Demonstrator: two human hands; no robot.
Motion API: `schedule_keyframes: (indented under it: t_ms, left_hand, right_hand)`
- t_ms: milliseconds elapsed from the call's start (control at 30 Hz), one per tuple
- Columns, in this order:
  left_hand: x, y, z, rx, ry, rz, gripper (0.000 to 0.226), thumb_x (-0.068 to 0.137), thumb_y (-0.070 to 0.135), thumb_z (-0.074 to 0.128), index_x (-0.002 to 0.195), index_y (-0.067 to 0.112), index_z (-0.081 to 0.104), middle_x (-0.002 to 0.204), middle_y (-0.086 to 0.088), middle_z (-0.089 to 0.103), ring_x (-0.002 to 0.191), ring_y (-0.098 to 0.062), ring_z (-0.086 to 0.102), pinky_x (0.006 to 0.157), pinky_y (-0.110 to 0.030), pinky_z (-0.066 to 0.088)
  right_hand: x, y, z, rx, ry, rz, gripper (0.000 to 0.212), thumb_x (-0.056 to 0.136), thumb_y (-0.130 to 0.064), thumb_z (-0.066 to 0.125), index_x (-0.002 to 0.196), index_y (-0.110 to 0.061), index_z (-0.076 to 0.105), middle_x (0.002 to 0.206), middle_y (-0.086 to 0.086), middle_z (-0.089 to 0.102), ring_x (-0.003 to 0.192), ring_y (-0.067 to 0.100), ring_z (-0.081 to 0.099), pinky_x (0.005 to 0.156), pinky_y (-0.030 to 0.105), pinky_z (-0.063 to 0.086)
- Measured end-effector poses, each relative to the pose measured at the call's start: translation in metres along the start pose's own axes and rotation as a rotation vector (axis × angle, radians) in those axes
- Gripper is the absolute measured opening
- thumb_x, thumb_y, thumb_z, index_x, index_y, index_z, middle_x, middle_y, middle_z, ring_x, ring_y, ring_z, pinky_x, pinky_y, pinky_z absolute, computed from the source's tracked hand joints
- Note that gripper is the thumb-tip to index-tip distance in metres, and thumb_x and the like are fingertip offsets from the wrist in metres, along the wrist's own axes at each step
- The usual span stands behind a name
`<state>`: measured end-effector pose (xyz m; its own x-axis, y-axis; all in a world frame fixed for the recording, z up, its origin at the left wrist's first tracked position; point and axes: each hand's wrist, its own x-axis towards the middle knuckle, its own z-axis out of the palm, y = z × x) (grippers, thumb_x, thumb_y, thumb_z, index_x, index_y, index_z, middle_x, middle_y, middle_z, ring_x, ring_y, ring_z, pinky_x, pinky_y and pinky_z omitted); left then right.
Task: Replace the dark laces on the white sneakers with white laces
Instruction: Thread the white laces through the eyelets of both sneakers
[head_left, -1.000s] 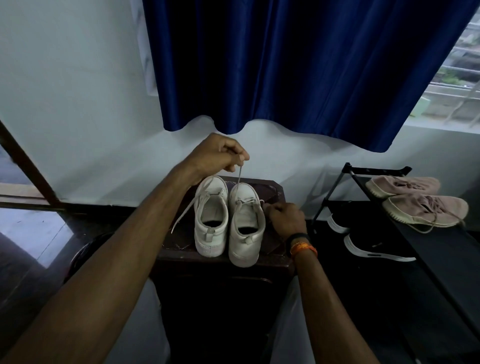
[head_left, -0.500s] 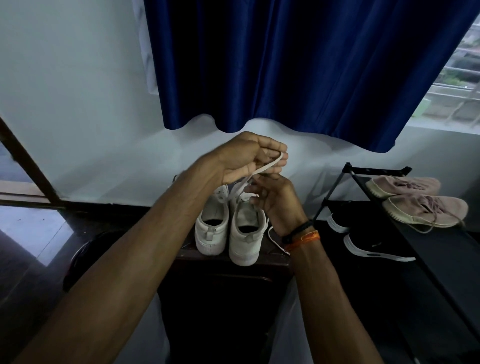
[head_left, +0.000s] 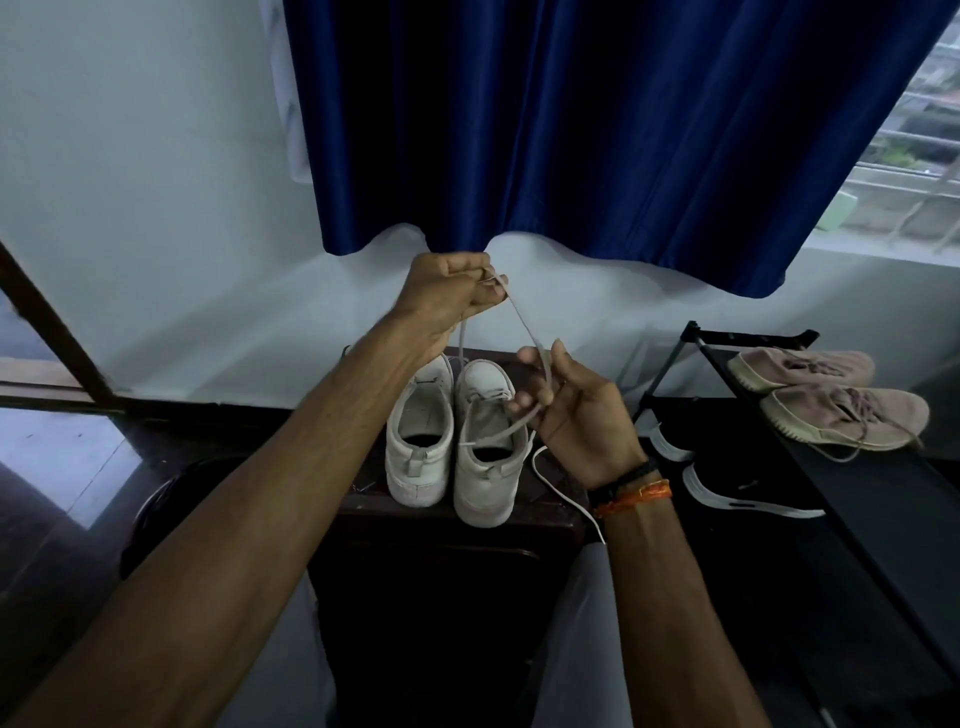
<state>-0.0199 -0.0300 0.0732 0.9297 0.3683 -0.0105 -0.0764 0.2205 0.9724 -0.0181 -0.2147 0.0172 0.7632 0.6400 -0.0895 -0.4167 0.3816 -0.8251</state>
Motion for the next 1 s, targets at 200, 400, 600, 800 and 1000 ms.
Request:
schedule_keyframes:
  t_ms: [200, 400, 600, 800, 1000]
  left_hand:
    - [0.012, -0.012, -0.039, 0.084, 0.282, 0.008, 0.015, 0.079, -0.015, 0.071, 0.086, -0.002, 0.066, 0.093, -0.016, 0.066, 0.088, -0.026, 0.072, 0.089, -0.039, 0.061]
    - [0.012, -0.029, -0.059, 1.042, 0.286, -0.083, 0.029, 0.077, 0.023, 0.075, 0.1, 0.007, 0.07, 0.118, -0.012, 0.064, 0.106, -0.03, 0.063, 0.083, -0.038, 0.058]
    - [-0.005, -0.019, -0.016, 1.083, -0.115, 0.365, 0.026, 0.094, 0.025, 0.066, 0.119, 0.021, 0.067, 0.129, -0.005, 0.055, 0.125, -0.022, 0.048, 0.104, -0.039, 0.045]
    - [-0.018, -0.017, 0.002, 0.814, -0.58, 0.112, 0.037, 0.099, 0.043, 0.059, 0.131, 0.024, 0.062, 0.114, -0.002, 0.069, 0.098, -0.013, 0.069, 0.082, -0.026, 0.055]
    - [-0.013, -0.023, -0.013, 0.888, -0.525, 0.05, 0.035, 0.098, 0.046, 0.059, 0.101, 0.014, 0.075, 0.068, 0.007, 0.063, 0.061, -0.005, 0.052, 0.062, -0.021, 0.042]
  right_hand:
    - [-0.004, 0.004, -0.035, -0.238, 0.232, -0.114, 0.026, 0.101, -0.029, 0.055, 0.09, -0.01, 0.069, 0.06, -0.003, 0.037, 0.05, 0.009, 0.033, 0.055, 0.026, 0.029]
    - [-0.002, 0.002, -0.034, -0.594, 0.413, -0.263, 0.03, 0.097, -0.024, 0.065, 0.092, 0.005, 0.072, 0.052, -0.006, 0.046, 0.043, 0.002, 0.033, 0.041, 0.012, 0.027]
    - [0.02, -0.003, -0.012, -0.944, 0.177, -0.209, 0.028, 0.097, -0.038, 0.063, 0.083, -0.019, 0.079, 0.062, -0.01, 0.06, 0.056, 0.004, 0.046, 0.06, 0.024, 0.037]
    - [0.023, -0.003, -0.008, -1.073, 0.289, -0.302, 0.017, 0.087, -0.017, 0.07, 0.074, -0.022, 0.079, 0.061, -0.007, 0.07, 0.056, 0.002, 0.061, 0.062, 0.027, 0.047]
    - [0.023, 0.002, -0.012, -0.948, 0.295, -0.36, 0.006, 0.088, -0.011, 0.075, 0.086, -0.016, 0.079, 0.071, 0.004, 0.075, 0.064, 0.02, 0.073, 0.064, 0.036, 0.059]
